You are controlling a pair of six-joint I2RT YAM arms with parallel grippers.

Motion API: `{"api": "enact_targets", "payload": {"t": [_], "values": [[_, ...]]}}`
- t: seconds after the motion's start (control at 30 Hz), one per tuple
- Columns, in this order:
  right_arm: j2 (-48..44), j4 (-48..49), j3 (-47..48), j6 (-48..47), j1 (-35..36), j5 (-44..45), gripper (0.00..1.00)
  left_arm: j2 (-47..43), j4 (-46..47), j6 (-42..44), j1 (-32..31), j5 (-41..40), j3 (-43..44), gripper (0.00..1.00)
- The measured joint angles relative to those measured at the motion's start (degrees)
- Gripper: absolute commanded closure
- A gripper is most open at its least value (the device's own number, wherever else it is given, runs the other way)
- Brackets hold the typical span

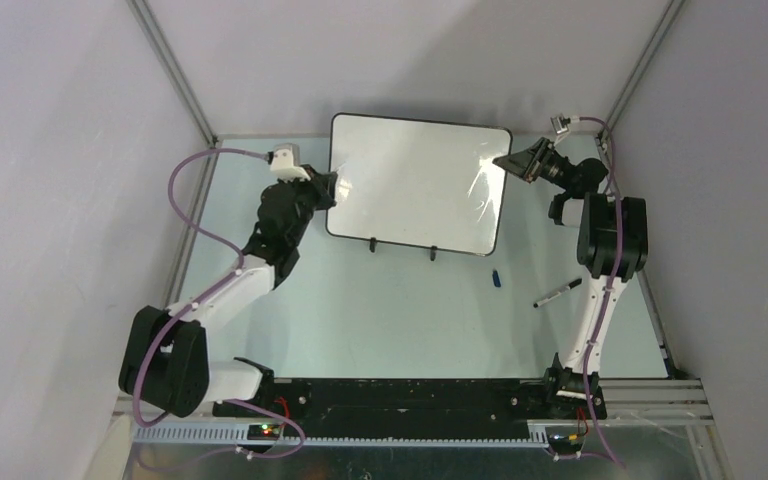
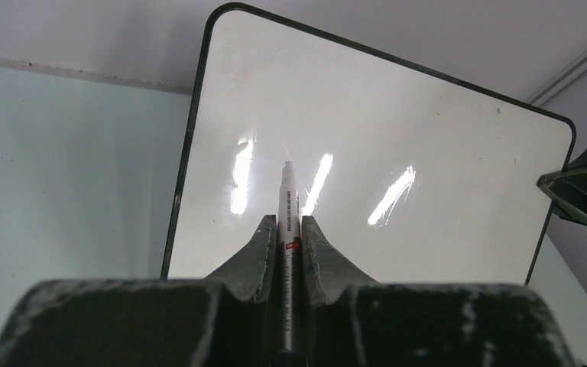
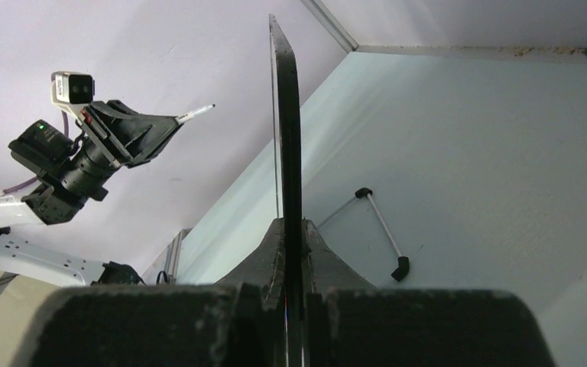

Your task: Write a sentence on the whiteboard

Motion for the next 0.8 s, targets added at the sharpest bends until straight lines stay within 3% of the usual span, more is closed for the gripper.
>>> {"api": "enact_targets", "payload": {"t": [0.57, 0.8], "values": [[-1.0, 0.0, -1.8, -1.1, -0.5, -1.9, 1.0, -1.5, 0.4, 2.0, 0.0, -1.2, -2.0, 1.0], [-1.0, 0.0, -1.8, -1.5, -0.5, -1.9, 1.0, 1.2, 0.8, 1.8, 0.0, -6.4, 4.8, 1.0]]}}
